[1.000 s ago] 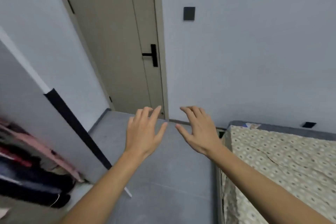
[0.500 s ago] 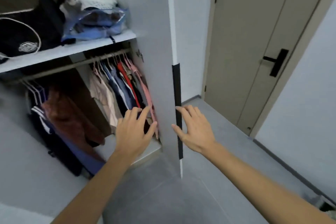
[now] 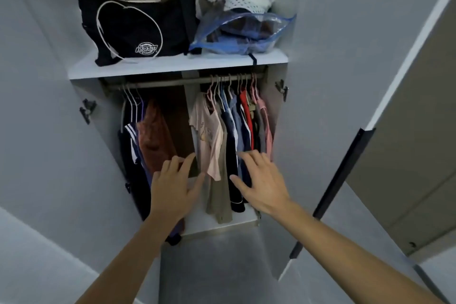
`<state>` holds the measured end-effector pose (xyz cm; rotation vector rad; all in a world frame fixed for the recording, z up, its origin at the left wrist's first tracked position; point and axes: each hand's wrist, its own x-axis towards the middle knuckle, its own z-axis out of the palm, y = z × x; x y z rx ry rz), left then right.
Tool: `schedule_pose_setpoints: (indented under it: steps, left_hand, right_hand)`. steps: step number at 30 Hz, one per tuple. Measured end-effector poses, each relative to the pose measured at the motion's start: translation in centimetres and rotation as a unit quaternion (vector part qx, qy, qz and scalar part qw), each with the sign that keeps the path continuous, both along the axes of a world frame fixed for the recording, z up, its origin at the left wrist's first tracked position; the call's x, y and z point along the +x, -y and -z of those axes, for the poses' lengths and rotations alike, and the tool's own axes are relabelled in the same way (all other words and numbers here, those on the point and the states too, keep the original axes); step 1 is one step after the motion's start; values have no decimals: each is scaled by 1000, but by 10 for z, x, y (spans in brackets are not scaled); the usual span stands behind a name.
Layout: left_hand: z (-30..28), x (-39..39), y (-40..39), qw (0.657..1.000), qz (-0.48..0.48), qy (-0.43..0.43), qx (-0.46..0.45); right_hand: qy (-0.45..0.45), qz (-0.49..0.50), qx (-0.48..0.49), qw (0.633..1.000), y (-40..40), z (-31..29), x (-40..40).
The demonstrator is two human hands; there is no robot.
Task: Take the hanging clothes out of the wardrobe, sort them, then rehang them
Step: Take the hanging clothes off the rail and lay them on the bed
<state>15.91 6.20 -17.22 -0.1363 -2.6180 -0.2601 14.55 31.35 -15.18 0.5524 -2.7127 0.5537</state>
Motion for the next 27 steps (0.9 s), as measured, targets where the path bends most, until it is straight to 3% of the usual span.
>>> schedule_pose_setpoints:
  steps: [13,27]
  left_hand:
    - [31,-147,99,995,-19,75,64]
    - [38,-304,92,996,26,85,31]
  right_hand:
    - [33,-8,6,999,103,21,-171]
    - [35,22,-26,999,104,56,-326]
